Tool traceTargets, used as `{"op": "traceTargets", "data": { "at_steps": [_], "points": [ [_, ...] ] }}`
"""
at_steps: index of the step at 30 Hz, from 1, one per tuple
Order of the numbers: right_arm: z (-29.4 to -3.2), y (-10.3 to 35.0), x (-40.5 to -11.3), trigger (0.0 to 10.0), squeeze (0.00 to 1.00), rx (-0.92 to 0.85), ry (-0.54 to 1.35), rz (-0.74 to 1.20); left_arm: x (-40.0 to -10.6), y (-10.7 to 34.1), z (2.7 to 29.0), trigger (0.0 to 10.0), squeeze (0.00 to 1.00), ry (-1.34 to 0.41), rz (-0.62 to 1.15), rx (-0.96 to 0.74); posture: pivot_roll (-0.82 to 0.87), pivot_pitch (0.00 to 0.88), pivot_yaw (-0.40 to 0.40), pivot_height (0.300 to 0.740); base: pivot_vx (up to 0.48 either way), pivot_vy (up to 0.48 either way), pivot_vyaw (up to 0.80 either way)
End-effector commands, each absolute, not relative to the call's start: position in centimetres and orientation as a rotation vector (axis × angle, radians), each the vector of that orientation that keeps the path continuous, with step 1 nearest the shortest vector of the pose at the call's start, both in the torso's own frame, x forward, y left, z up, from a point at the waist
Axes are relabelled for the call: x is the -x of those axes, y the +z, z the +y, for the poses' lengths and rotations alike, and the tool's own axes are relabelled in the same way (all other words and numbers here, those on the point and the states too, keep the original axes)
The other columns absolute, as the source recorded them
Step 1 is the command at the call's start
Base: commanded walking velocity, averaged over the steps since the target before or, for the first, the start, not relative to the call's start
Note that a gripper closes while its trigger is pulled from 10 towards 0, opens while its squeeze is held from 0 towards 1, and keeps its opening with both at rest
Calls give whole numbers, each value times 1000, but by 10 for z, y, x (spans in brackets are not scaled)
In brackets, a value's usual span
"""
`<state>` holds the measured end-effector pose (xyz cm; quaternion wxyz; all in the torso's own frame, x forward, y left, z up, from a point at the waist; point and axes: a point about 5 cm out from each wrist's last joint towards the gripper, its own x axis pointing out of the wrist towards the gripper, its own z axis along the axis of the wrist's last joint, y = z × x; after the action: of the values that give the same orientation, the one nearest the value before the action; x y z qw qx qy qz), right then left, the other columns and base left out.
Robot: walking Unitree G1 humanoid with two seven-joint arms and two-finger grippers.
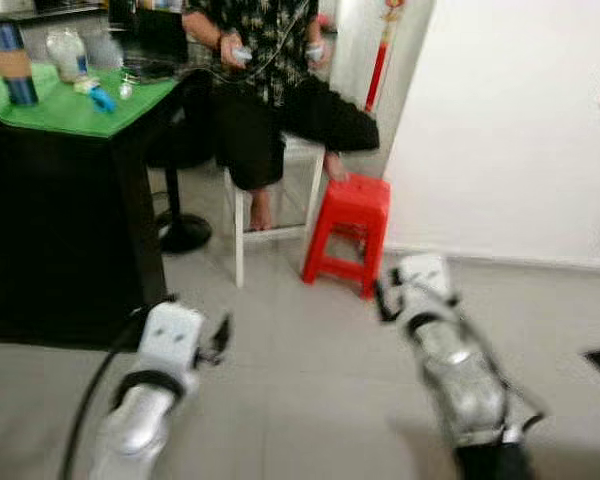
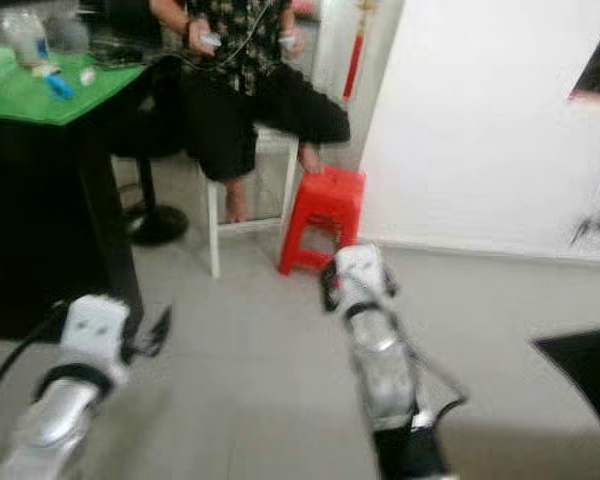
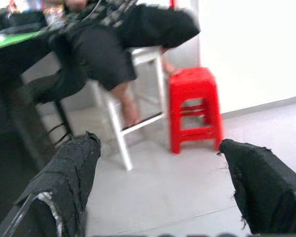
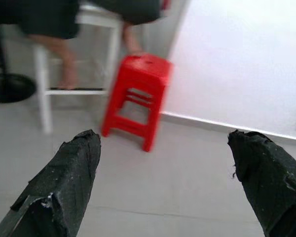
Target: Building children table
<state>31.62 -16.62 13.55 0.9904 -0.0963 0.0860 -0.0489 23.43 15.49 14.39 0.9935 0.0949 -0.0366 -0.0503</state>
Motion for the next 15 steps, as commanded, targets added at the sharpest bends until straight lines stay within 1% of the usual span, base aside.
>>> {"op": "traceTargets", "data": {
  "at_steps": [1, 2, 15],
  "points": [
    [-163, 136, -317, 10000, 0, 188, -90, 168, -233, 146, 158, 10000, 0, -89, -83, -194, 76, 0, -119, 740, 0, -382, 0],
    [-163, 136, -317, 10000, 0, 188, -90, 169, -234, 146, 159, 10000, 0, -87, -85, -195, 76, 0, -119, 740, 0, -382, 0],
    [-164, 135, -317, 10000, 0, 186, -96, 168, -233, 148, 159, 10000, 0, -92, -97, -170, 73, 0, -118, 740, 0, 0, 0]
  ]
}}
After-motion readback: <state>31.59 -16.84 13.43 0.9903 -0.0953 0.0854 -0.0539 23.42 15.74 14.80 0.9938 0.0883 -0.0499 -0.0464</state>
